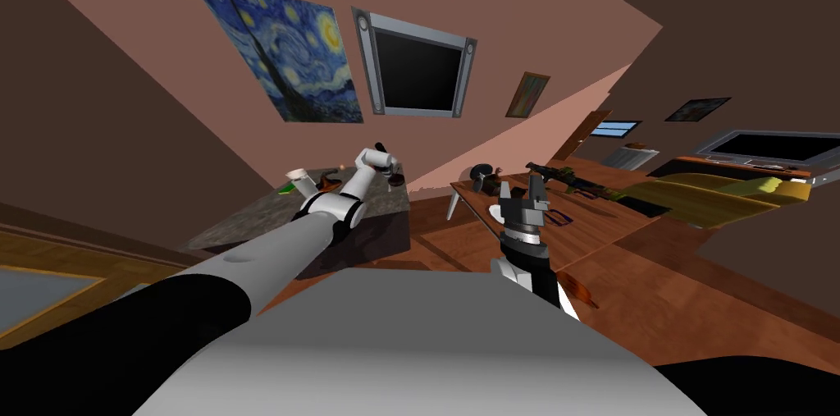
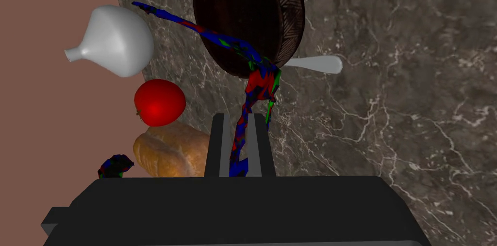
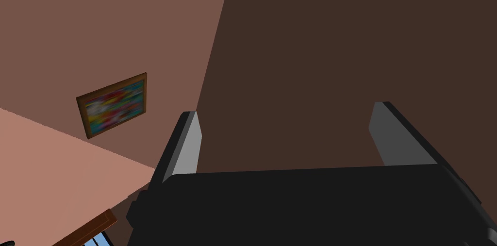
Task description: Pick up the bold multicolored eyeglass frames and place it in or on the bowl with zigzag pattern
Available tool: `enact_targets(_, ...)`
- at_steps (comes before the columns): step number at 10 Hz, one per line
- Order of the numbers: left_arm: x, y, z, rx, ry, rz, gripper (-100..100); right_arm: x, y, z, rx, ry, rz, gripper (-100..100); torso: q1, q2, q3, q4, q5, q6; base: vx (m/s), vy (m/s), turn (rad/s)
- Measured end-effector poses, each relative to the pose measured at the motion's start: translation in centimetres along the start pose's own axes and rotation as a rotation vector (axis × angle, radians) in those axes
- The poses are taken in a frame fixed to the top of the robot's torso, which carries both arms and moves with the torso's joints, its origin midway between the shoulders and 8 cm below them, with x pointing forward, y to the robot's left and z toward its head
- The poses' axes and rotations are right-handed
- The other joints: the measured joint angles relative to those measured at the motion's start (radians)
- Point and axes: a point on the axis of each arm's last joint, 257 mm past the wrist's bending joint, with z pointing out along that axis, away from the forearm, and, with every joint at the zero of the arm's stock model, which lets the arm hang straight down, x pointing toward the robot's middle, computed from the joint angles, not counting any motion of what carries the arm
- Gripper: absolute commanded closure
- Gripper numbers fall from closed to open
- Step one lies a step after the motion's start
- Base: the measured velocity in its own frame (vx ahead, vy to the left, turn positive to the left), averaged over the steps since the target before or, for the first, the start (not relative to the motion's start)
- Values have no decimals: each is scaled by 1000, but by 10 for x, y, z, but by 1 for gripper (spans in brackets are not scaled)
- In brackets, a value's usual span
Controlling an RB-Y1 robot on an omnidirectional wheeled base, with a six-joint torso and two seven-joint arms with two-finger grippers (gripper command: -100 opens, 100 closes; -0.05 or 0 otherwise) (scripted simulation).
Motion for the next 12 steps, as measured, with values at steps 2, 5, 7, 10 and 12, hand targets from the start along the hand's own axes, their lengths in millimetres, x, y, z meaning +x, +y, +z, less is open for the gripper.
enact_targets(2, -3, 1, 4, -19, 5, -31, 100, 0, 0, 0, 0, 0, 0, 0, 1, 1, 1, 0, 0, 0, 42, 9, -36)
enact_targets(5, -6, 3, 7, -53, 20, -91, 100, 0, 0, 0, 0, 0, 0, 0, 1, 0, 0, 0, 0, 0, 68, 9, -48)
enact_targets(7, -6, 7, 10, -80, 34, -138, 100, 0, 0, 0, 0, 0, 0, 0, 2, -2, -1, 0, 1, 0, 77, 23, -52)
enact_targets(10, -5, 14, 14, -113, 45, -183, 100, 0, 0, 0, 0, 0, 0, 0, 1, 1, 1, 1, 1, -1, 44, 8, -27)
enact_targets(12, -5, 20, 16, -140, 57, -224, 100, 0, 0, 0, 0, 0, 0, 0, 1, 0, 1, 1, 1, 0, 56, 15, -45)
